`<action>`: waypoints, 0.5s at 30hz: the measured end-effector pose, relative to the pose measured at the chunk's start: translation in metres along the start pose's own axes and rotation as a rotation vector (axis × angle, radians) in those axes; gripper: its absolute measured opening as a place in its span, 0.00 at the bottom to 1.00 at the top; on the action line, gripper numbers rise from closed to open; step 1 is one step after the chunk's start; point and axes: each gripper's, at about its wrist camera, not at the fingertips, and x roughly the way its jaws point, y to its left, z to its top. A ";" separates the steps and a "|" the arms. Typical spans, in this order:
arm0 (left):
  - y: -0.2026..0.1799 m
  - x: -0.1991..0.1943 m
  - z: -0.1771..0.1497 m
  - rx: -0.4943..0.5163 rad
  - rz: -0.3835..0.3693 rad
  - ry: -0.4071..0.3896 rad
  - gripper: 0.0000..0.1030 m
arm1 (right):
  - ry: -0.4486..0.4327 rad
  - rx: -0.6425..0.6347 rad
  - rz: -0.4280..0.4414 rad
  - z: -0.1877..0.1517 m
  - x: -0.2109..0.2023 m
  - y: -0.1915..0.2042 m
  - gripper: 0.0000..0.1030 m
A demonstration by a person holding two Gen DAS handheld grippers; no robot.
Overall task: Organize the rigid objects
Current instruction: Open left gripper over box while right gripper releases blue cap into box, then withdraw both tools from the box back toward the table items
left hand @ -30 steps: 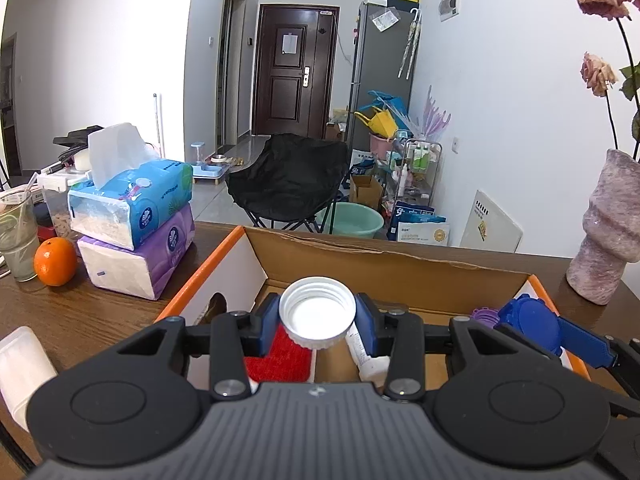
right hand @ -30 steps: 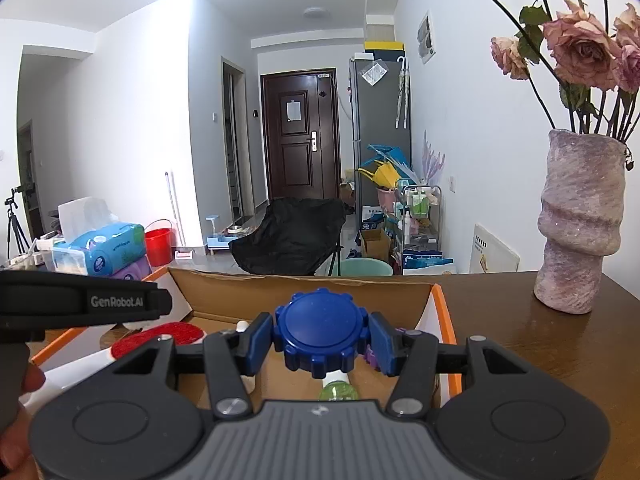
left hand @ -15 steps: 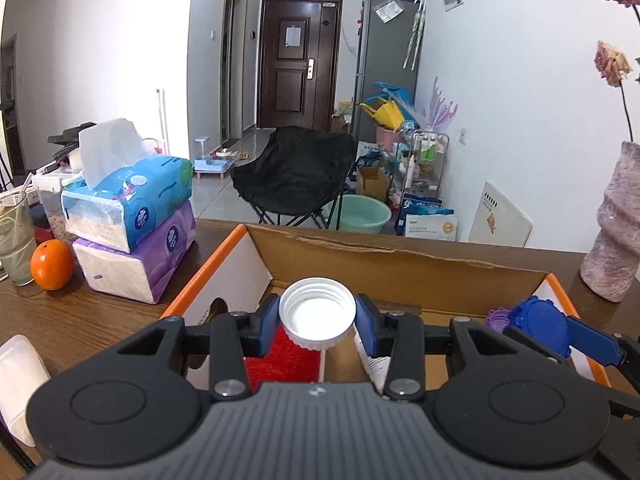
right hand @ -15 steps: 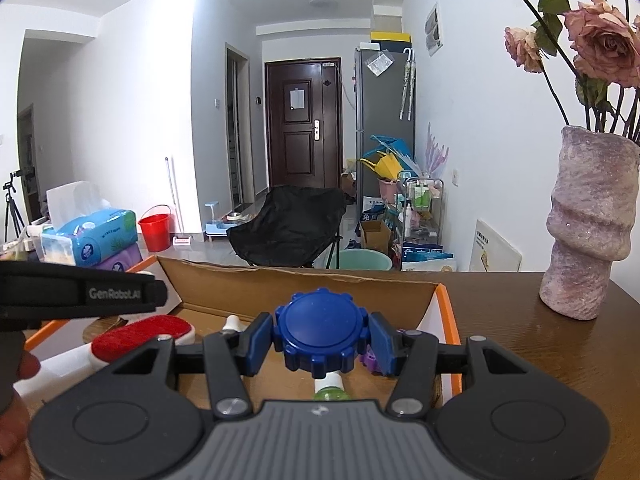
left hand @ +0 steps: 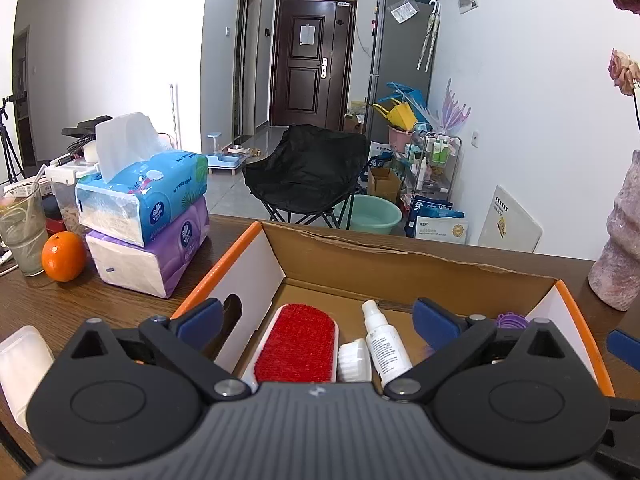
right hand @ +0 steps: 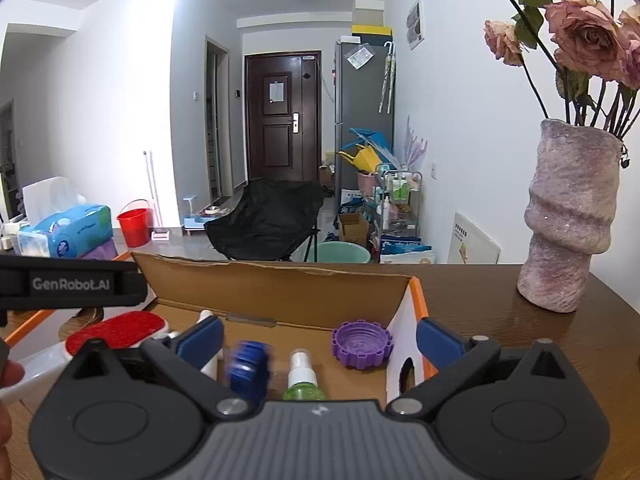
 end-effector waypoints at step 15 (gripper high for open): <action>0.002 -0.001 0.000 -0.007 0.004 0.006 1.00 | 0.005 0.004 0.006 0.001 0.001 -0.002 1.00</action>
